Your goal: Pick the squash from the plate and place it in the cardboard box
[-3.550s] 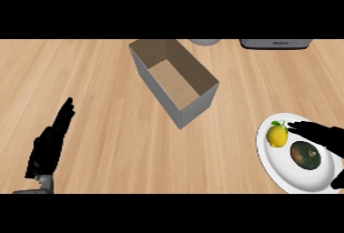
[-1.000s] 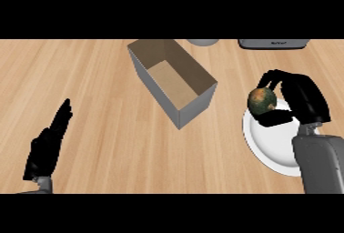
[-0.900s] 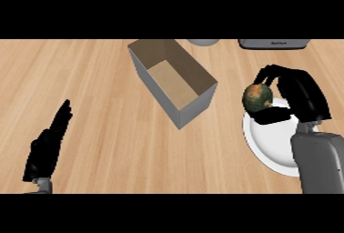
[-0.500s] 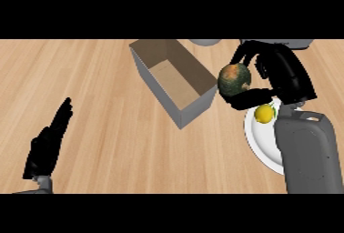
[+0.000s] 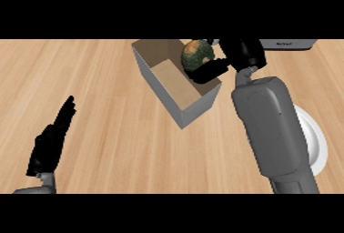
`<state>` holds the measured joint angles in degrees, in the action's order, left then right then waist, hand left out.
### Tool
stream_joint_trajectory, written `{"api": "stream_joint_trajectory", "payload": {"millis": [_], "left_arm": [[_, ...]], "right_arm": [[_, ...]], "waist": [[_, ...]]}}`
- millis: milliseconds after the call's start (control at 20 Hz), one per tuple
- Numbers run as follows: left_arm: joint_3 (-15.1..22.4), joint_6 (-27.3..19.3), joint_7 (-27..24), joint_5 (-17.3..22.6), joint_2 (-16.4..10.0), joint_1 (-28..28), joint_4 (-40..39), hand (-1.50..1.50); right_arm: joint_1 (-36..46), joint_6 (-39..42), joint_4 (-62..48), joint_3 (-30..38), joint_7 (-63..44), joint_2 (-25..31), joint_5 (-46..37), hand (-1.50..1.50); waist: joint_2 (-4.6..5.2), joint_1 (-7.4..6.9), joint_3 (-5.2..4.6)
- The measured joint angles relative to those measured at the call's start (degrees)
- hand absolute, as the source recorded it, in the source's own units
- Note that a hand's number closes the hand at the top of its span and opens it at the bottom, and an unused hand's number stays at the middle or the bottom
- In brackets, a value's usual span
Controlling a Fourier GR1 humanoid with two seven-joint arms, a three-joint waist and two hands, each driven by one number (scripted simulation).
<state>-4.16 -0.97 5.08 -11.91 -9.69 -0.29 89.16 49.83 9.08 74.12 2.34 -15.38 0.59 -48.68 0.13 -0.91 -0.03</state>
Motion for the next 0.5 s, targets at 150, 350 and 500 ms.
{"api": "stream_joint_trajectory", "payload": {"millis": [150, 350, 500], "left_arm": [[0.14, 0.27, 0.18, -0.05, 0.07, 0.43, 0.55, 0.00], [0.23, 0.50, 0.49, -0.30, -0.02, -0.91, 0.24, 0.00], [0.60, 0.35, 0.46, -0.66, 0.40, -1.70, -0.37, 0.00]], "right_arm": [[4.25, -2.94, -7.85, -1.09, -0.71, -0.30, 0.77, 1.50], [9.28, -8.00, -19.40, -3.77, -1.06, -0.49, 2.70, 1.50], [12.68, -11.64, -28.33, -4.81, 0.09, -0.55, 3.94, 1.50]], "waist": [[0.07, -0.29, 0.01], [0.25, -0.91, -0.01], [0.43, -1.35, -0.01]]}}
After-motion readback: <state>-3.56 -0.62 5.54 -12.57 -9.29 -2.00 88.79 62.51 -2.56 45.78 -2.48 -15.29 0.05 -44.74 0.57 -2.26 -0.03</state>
